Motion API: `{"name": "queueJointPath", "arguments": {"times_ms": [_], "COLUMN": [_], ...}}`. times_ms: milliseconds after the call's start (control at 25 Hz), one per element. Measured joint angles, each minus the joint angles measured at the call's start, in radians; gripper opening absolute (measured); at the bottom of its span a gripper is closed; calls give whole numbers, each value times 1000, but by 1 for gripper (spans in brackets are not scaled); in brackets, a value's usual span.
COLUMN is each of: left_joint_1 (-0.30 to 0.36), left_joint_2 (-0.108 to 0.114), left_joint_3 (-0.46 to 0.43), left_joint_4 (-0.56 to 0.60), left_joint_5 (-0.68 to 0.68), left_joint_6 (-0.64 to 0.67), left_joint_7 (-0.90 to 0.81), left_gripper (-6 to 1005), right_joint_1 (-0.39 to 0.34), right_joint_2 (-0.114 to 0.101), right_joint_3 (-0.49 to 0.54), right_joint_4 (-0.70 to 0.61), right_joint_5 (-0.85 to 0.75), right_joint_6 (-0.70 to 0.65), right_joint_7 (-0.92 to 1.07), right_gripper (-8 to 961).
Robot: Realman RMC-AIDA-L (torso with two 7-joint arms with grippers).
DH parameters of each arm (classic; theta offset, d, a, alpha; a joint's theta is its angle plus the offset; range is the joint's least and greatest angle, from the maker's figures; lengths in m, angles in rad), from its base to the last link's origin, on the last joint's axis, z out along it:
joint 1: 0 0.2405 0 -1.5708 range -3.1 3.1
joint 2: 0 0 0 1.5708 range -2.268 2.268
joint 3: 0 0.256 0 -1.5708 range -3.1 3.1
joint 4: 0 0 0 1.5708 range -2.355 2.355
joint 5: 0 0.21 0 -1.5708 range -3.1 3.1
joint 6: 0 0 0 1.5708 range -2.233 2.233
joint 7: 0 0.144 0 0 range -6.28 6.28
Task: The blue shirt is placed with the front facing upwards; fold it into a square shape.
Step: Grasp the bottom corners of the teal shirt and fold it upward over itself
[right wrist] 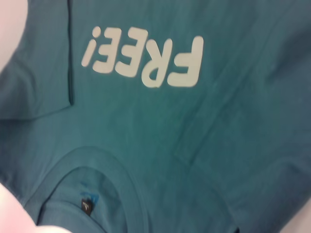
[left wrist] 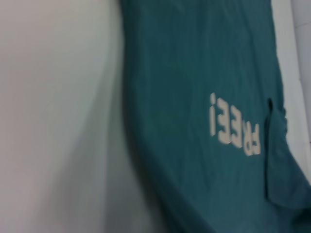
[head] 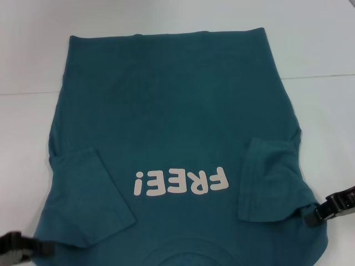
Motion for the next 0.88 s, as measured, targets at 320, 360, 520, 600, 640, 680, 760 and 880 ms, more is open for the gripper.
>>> {"name": "queueJointPath", "arguments": {"times_ms": [320,360,520,600,640,680,760,880], "left_joint_1": [-81,-82,-62,-44,-37,-27,-14,-16], "left_joint_2": [17,18,18,18,18,17,14,14], "left_joint_3": [9,17,39,41,41,41,39,37], "left_joint_4": [-9,-9,-1,12,18,27,38,38], "left_joint_5": [5,7,8,9,9,10,9,3], "left_joint_6": [-1,0,7,20,24,29,35,35], "left_joint_7": [-26,-28,-37,-41,-42,-42,-43,-41], "left_gripper": [19,19,19,19,20,20,20,20], "right_joint_1": [-19,-20,-26,-31,-34,-37,-43,-46], "right_joint_2": [-3,-1,7,8,8,8,8,8], "right_joint_3": [24,22,8,6,5,5,5,11], "right_joint_4": [-13,-13,-14,-14,-16,-18,-27,-35], "right_joint_5": [0,-3,-25,-33,-35,-35,-35,-36], "right_joint_6": [-9,-11,-35,-52,-62,-68,-75,-70], "right_joint_7": [0,0,0,0,0,0,4,6], "right_gripper": [109,109,110,111,111,112,112,113]}}
